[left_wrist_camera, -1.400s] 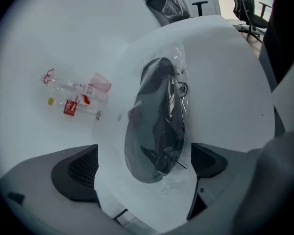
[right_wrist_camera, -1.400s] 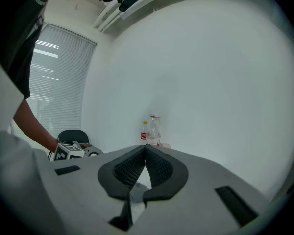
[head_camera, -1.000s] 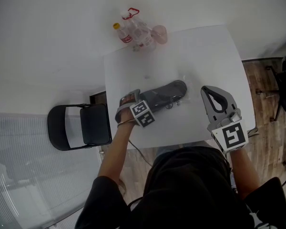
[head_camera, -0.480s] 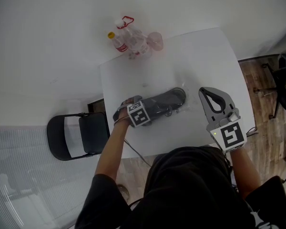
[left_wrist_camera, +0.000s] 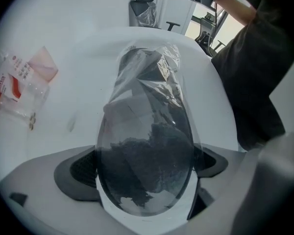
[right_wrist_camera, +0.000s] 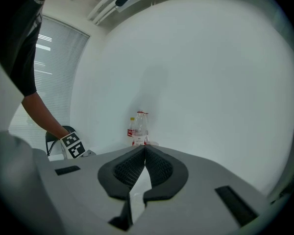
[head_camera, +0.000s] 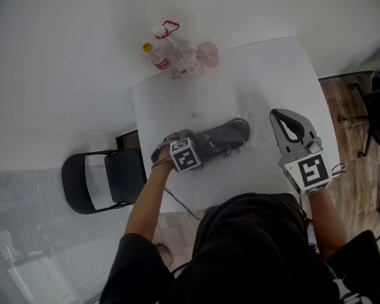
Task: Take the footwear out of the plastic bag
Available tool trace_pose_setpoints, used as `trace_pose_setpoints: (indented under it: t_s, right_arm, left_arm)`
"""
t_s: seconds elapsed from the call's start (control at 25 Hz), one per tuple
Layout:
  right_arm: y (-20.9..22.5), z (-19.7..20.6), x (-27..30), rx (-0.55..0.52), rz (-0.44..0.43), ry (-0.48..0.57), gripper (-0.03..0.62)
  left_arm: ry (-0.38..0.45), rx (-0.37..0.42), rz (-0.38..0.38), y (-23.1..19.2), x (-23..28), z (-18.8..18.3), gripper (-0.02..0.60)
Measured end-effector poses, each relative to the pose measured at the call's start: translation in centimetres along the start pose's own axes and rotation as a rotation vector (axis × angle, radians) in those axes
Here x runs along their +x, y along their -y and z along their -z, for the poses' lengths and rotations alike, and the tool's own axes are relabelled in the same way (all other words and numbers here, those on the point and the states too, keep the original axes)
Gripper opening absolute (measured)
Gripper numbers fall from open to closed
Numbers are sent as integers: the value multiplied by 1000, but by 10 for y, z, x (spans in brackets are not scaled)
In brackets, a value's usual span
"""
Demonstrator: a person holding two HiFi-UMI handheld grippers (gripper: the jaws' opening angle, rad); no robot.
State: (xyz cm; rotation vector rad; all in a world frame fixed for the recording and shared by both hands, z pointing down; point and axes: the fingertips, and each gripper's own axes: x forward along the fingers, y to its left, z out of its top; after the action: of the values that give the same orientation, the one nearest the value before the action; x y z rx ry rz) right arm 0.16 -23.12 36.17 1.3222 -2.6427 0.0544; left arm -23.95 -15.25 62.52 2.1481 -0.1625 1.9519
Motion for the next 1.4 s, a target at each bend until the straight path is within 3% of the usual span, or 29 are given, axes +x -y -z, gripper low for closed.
trace_pose_setpoints:
  t_s: [0.24,0.56,0.96,1.28,1.36,1.4]
  right_arm:
    - [3,15,5,-5,-45,-56,18]
    - [11,31,2,34,-118,-145,18]
    - [6,16,-7,81,-284,-199,20]
    - [-16,-43,-29,20,-482,-187,21]
    - [-22,-55,-34,7,-529,-194,68]
    - [-26,-61,-36,-1,-555,-197,140]
  left_arm:
    - [46,39,-16,5,-2,-1,579]
    - [208,60,-93,11,-13,-8,575]
    - [418,99,-320,3,-73,-30,574]
    - [553,135,-553,2,-160,-51,574]
    - [565,149,-594,2,-176,-54,574]
    - [572,155,-614,2,-184,-55,574]
